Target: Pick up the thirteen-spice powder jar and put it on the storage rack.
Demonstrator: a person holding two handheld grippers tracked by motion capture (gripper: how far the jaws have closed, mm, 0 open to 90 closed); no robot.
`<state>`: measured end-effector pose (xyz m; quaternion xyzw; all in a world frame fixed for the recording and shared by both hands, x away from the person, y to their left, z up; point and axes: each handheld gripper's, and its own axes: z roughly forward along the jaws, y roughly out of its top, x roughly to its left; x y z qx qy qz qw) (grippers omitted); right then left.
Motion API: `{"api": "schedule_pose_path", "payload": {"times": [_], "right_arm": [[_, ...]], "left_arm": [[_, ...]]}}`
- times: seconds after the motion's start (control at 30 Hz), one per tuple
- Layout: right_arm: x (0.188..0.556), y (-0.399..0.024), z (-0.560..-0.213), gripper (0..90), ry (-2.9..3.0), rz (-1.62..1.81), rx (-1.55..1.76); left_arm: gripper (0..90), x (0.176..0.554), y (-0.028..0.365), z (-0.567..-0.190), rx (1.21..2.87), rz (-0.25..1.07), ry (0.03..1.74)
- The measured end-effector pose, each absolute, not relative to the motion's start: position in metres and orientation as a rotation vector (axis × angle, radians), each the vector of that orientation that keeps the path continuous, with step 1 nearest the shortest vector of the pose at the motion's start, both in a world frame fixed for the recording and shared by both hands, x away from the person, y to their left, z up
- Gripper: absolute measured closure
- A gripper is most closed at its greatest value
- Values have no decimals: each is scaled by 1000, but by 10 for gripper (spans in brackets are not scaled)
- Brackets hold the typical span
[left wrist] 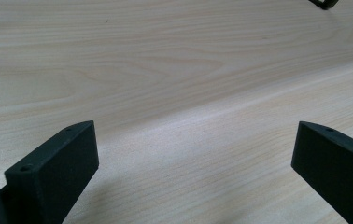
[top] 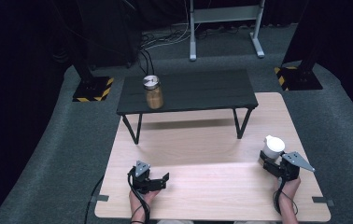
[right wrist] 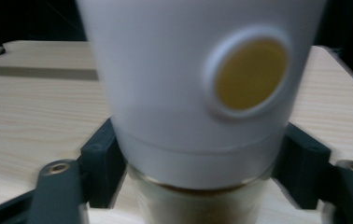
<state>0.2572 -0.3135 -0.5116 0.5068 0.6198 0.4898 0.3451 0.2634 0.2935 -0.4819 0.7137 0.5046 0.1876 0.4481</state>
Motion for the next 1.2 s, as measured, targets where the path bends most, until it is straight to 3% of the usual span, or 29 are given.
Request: {"api": "schedule_pose_path", "payload": {"times": [0.53, 1.2], "right_arm": [[251, -317, -501, 302, 1617, 1251, 1331], [240, -329, -443, 301, 1637, 1309, 1263]], "left_arm": [[6, 264, 294, -482, 1777, 460, 1234], [6, 266, 293, -481, 1795, 447, 1220]]}}
